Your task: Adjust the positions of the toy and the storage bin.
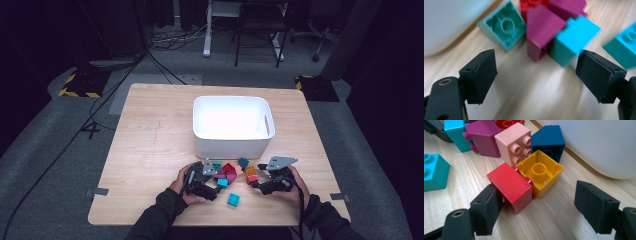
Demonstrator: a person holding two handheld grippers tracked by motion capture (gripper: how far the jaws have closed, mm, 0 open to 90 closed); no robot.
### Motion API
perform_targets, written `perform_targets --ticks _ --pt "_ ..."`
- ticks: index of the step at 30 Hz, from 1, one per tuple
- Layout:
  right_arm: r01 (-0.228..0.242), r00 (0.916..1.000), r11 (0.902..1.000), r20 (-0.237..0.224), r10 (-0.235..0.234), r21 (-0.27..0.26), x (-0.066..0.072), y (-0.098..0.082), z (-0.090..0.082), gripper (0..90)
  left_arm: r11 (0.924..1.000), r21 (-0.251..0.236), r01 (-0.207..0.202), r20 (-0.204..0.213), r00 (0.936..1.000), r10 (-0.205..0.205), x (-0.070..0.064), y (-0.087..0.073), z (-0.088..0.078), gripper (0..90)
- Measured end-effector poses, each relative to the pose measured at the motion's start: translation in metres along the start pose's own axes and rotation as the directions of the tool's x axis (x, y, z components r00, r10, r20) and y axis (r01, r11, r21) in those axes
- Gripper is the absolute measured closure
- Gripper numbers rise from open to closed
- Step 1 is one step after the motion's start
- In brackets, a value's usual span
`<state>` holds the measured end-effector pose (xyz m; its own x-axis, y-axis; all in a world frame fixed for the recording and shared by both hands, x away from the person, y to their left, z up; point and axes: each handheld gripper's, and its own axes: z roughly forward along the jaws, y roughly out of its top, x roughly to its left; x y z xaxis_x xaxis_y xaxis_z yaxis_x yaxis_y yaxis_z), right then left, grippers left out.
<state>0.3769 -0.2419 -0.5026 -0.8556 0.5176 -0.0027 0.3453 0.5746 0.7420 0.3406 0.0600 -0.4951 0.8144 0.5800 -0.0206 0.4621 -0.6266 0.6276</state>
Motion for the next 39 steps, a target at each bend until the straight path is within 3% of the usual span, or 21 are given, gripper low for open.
perform_targets --ticks 2,4,9,12,15,16,19,20,23,27,28,34,39 --pt "0.011 0.9999 0.9999 0.01 -0.011 -0.01 0.002 -0.003 -0.002 24.3 0.9995 -0.014 -0.029 0.011 0.9995 0.029 -0.009 -0.006 -0.006 18.7" --pt "0.019 0.9998 0.9997 0.011 -0.018 -0.013 0.002 -0.005 -0.005 24.5 0.9993 -0.02 -0.03 0.036 0.9989 0.031 -0.022 -0.013 -0.012 18.3" --pt "-0.006 1.0 1.0 0.005 0.006 -0.002 0.002 -0.007 -0.008 24.5 0.9994 -0.022 -0.027 0.024 0.9993 0.028 -0.043 -0.021 -0.014 16.8" --pt "0.016 0.9999 0.9998 0.003 -0.016 -0.01 0.002 -0.007 -0.007 24.0 0.9997 -0.026 -0.001 0.032 0.9995 0.001 -0.048 -0.015 -0.009 16.2" --pt "0.002 1.0 1.0 0.005 -0.002 -0.004 0.002 -0.007 -0.007 23.6 0.9995 -0.026 0.018 -0.02 0.9996 -0.019 -0.052 -0.005 0.001 13.7" --pt "0.014 0.9999 0.9998 0.003 -0.014 -0.011 0.001 -0.007 -0.007 23.6 0.9986 -0.026 0.046 -0.028 0.9985 -0.046 -0.053 -0.002 0.003 13.4" --pt "0.0 1.0 1.0 0.008 0.0 0.0 0.002 -0.007 -0.008 23.7 0.9963 -0.024 0.083 -0.059 0.9947 -0.084 -0.052 0.005 0.009 11.9" --pt "0.018 0.9998 0.9998 0.005 -0.018 -0.009 0.001 -0.007 -0.008 23.7 0.9969 -0.029 0.073 -0.067 0.9949 -0.075 -0.051 0.007 0.011 11.5" --pt "0.017 0.9999 0.9998 0.003 -0.017 -0.008 0.001 -0.007 -0.008 24.0 0.9951 -0.027 0.095 -0.09 0.9911 -0.097 -0.047 0.013 0.015 10.8" --pt "0.02 0.9998 0.9998 0.001 -0.02 -0.007 0.002 -0.007 -0.008 25.0 0.9946 -0.025 0.101 -0.094 0.9902 -0.103 -0.038 0.014 0.016 10.5" --pt "0.009 1.0 1.0 -0.004 -0.009 0.0 0.003 -0.008 -0.009 25.1 0.9939 -0.023 0.108 -0.078 0.9909 -0.109 -0.037 0.012 0.015 10.5" --pt "0.038 0.9992 0.9992 -0.015 -0.038 -0.012 0.003 -0.008 -0.009 26.5 0.9994 -0.014 0.03 -0.072 0.997 -0.031 -0.029 -0.005 -0.003 15.1" --pt "0.044 0.9988 0.999 -0.023 -0.044 -0.008 0.005 -0.008 -0.01 28.9 0.9985 -0.011 0.054 -0.072 0.9959 -0.055 -0.013 -0.025 -0.019 15.3"
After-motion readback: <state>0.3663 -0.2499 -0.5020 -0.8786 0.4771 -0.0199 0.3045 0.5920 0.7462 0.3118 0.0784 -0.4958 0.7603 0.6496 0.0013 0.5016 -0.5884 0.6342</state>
